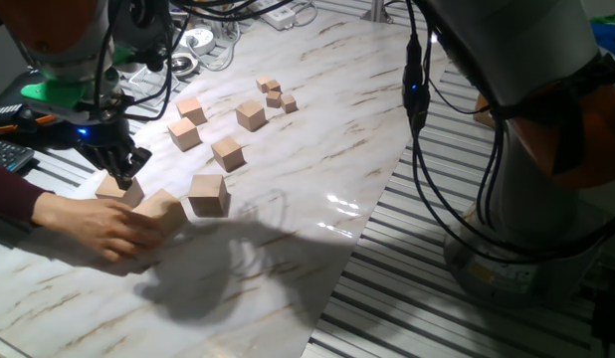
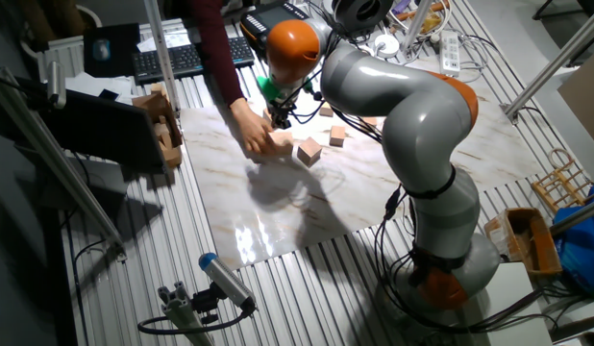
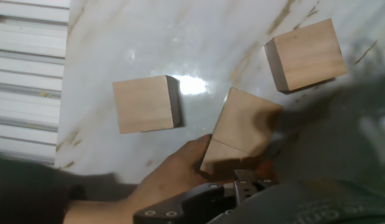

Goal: Stack the blocks into a cross shape

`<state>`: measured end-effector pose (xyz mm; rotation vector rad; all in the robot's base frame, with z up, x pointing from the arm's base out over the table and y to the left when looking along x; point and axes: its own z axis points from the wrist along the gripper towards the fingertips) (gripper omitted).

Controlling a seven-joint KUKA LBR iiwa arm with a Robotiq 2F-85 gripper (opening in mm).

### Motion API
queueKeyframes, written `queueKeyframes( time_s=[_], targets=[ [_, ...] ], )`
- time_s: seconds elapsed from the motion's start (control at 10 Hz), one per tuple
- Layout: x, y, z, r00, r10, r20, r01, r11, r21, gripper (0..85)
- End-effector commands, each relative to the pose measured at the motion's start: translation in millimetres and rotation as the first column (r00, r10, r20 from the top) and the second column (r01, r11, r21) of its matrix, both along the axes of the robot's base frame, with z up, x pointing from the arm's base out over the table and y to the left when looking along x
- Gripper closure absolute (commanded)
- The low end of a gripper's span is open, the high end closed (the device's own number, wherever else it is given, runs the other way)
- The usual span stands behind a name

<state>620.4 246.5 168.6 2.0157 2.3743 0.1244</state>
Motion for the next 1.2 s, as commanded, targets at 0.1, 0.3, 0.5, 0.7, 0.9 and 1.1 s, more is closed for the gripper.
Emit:
queueKeyframes(
  time_s=[0.1,0.3,0.5,0.7,0.9,1.1],
  targets=[
    [-0.4,-0.1,0.2,1.000,0.005,0.002,-0.005,1.000,-0.002,85.0],
    [-1.4,-0.3,1.2,1.000,0.008,0.004,-0.008,1.000,-0.004,85.0],
    [-0.8,-0.9,0.5,1.000,0.012,0.009,-0.012,1.000,-0.003,85.0],
    [-1.6,-1.0,1.2,1.000,0.015,0.010,-0.015,1.000,-0.008,85.0],
    [-2.8,-1.1,2.2,1.000,0.015,0.010,-0.015,1.000,-0.006,85.0],
    [-2.0,-1.0,1.5,1.000,0.019,0.017,-0.019,1.000,-0.002,85.0]
  ],
)
